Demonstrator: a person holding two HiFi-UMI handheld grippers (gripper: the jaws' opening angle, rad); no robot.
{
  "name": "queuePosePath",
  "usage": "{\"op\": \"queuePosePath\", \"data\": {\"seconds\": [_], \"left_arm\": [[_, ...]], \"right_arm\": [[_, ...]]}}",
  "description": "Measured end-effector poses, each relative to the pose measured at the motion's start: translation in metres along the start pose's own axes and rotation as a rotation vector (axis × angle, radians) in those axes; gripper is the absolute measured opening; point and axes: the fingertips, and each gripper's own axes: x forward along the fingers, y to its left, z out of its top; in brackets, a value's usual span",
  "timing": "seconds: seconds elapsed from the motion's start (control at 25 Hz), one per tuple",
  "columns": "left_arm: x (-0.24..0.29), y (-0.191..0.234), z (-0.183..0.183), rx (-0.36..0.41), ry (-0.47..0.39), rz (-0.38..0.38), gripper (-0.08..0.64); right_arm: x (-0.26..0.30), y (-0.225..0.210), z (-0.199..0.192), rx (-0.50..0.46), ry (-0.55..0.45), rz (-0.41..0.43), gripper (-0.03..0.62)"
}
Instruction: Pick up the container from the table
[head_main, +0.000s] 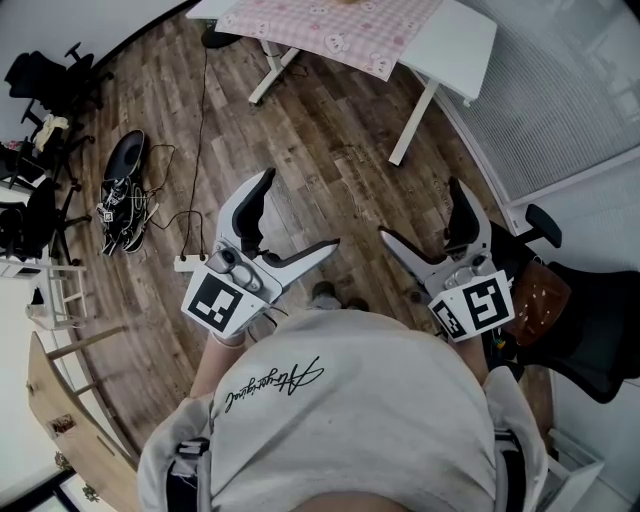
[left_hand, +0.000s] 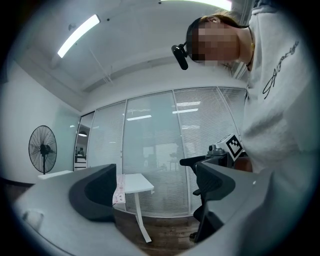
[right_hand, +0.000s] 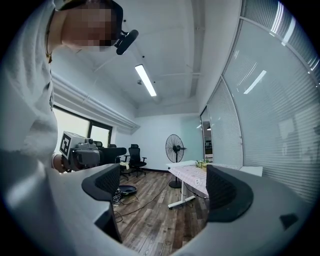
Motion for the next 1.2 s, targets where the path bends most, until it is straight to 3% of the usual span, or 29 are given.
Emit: {"op": "queuePosePath", "data": {"seconds": [0.92,1.2], "left_arm": [[-0.034,0.030,-0.021,-0.020,0.009,-0.085,0.479],[-0.023,0.032,-0.027,-0.027,0.013,-0.085,0.479]], "right_arm": [[0.035,0.040,-0.022,0.037,0.037,-0.053,0.517],[0.033,0.027,-0.027,0.053,0.033,-0.068,0.517]]}}
